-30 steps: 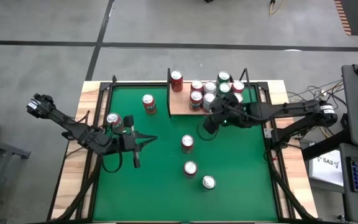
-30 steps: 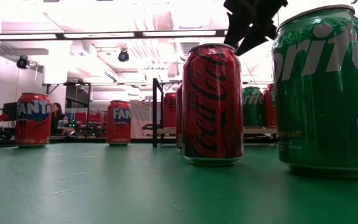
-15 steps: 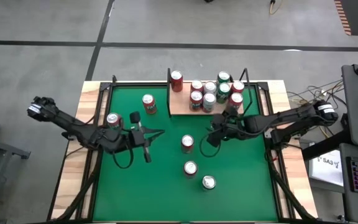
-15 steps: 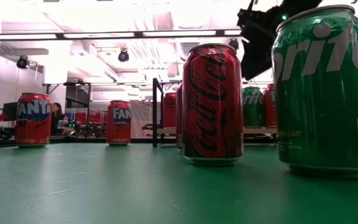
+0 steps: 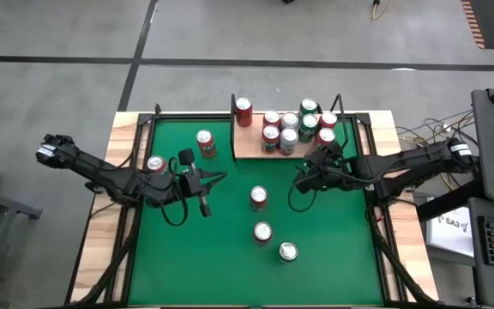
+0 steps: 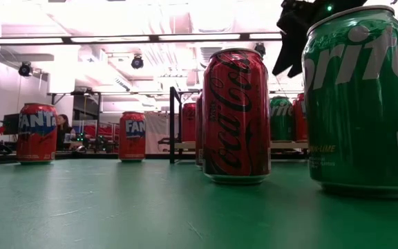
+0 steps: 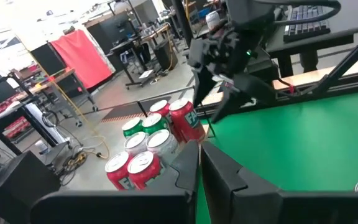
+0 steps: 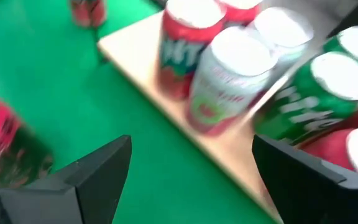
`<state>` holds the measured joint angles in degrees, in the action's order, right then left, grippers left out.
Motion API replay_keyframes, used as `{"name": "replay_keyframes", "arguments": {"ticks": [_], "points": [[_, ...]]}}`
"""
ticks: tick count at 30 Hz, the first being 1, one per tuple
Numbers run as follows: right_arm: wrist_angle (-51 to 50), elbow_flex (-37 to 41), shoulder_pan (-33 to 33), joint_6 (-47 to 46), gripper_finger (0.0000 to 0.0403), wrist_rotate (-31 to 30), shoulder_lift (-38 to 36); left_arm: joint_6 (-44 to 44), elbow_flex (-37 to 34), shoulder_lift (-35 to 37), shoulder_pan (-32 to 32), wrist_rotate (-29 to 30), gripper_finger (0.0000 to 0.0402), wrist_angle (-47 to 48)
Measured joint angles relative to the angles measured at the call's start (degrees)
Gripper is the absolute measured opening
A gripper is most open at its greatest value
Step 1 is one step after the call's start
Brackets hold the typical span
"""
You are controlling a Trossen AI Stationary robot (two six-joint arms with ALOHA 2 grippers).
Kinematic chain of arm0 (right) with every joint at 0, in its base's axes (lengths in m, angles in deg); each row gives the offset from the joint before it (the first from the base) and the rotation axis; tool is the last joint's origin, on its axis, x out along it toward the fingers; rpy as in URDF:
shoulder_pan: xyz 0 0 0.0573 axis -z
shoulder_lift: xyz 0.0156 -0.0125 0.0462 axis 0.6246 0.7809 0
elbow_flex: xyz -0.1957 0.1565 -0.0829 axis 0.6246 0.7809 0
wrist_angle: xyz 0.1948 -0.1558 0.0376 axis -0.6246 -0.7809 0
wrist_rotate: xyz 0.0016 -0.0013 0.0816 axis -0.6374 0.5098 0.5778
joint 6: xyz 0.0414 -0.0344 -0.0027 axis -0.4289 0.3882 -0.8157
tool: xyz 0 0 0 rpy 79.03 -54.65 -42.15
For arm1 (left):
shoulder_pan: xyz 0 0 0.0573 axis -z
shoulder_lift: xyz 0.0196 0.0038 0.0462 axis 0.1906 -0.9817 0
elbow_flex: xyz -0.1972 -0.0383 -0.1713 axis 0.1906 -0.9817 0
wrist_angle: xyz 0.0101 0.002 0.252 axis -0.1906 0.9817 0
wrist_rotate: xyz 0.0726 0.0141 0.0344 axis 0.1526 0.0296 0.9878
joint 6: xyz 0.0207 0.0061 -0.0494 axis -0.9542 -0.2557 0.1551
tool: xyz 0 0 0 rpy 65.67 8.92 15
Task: Place canned beverage on shelf
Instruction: Put the red soda can on the shelf aligned with the other red soda can
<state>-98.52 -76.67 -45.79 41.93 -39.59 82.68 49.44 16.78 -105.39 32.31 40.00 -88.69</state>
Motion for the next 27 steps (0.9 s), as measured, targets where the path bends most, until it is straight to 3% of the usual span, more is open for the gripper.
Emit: {"name": "replay_keyframes", "arguments": {"ticks": [4, 11, 20, 25, 27], "points": [[0.2, 0.0, 0.0, -1.33, 0.0325, -5.26, -0.65, -0.04, 0.0, 0.02, 0.0, 0.0, 0.0001, -0.01], [0.78, 0.02, 0.02, -4.58, 0.0308, -6.2, -0.65, -1.54, 0.0, 0.02, -0.01, 0.52, 0.0001, -0.02], [3.26, 0.04, 1.04, -9.49, 0.0142, -5.29, -1.91, -3.4, 0.0, 0.02, -0.02, 0.61, 0.0001, 0.01], [3.16, 0.04, 5.23, -13.99, 0.0034, -2.61, -1.2, -3.15, 0.0, 0.04, -0.02, 0.63, 0.0001, 0.41], [3.12, 0.04, 7.73, -14.23, 0.0017, -0.13, -0.56, -2.74, 0.0, 0.03, 0.0, 0.63, 0.0001, 0.49]]}}
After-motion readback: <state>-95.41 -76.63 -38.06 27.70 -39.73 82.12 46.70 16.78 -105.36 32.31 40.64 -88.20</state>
